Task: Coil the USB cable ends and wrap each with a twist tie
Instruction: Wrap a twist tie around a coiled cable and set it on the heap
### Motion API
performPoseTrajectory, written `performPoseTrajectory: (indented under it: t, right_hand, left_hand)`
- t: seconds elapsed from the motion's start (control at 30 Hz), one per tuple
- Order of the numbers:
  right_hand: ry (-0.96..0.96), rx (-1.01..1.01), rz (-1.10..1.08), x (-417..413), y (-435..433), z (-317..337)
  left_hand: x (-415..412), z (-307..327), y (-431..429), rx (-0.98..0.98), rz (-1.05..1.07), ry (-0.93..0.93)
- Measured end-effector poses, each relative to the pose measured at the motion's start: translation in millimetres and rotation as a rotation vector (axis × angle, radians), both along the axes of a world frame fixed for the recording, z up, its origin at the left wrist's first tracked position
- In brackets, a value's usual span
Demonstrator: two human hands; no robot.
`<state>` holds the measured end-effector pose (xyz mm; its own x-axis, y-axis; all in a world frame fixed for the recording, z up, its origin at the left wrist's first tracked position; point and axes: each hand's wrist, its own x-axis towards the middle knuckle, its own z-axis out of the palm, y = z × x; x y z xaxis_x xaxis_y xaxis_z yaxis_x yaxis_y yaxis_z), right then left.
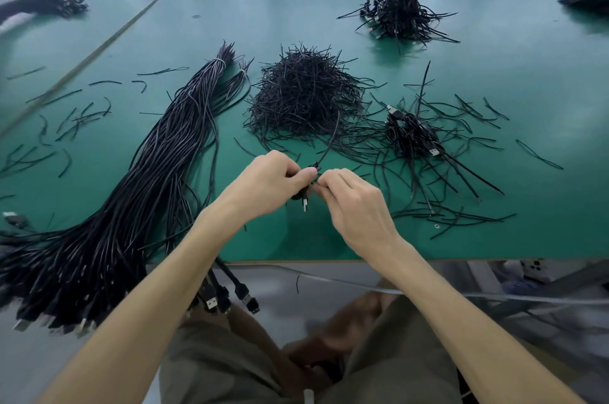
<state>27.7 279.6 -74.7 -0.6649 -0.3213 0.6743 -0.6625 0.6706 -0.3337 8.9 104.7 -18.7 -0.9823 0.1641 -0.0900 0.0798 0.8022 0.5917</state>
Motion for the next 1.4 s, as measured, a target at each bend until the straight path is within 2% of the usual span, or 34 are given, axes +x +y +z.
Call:
performPoseTrajectory:
  t: [0.1,0.2,0.4,0.57,0.73,1.03,1.13,1.27,1.33,1.4]
  right_hand:
    - [0.026,0.005,-0.012,1.3,0.1,0.3]
    - [-0.043,-0.035,-0.007,3.8,-1.3,3.0]
    - [-0.155,-0.026,0.004,7.1,-2.8,4.6]
    - [-0.252,-0.102,0.012,5.2,-1.2,3.6]
    - [-0.413,-0.174,0.048,-0.9,1.0,0.7]
    - [-0.585,-0.458,0.091,-7.5,5.3,1.0]
    - [-0.583,-0.557,0.016,-10.9,11.7,4.5]
    - [-0.444,-0.540,-0.218,-30.8,41.6,19.4]
    - [-0.385,-0.503,-0.336,-42.5,60.2,27.5]
    - [-0.350,-0.459,-0.450,-53.4,75.3,32.1]
  left_hand:
    - [-0.4,3.6,-6.5,0.037,-0.026,-0.026]
    - [-0.1,0.6,-13.2,0.102,-0.050,-0.010]
    - [6.6,-10.8,-20.0,0.418,-0.030,-0.127]
    - [12.6,-16.0,-22.5,0.537,-0.050,-0.191]
    - [14.7,-19.9,-18.7,0.584,-0.007,-0.168]
    - [12.8,-21.1,-7.1,0.593,-0.050,-0.147]
    - [2.9,-19.1,-12.7,0.461,-0.005,-0.069]
    - [-11.0,-16.6,-43.2,-0.080,0.267,0.181]
    - [-16.2,-15.4,-61.2,-0.299,0.393,0.180]
    - [-21.7,-13.1,-74.5,-0.485,0.457,0.069]
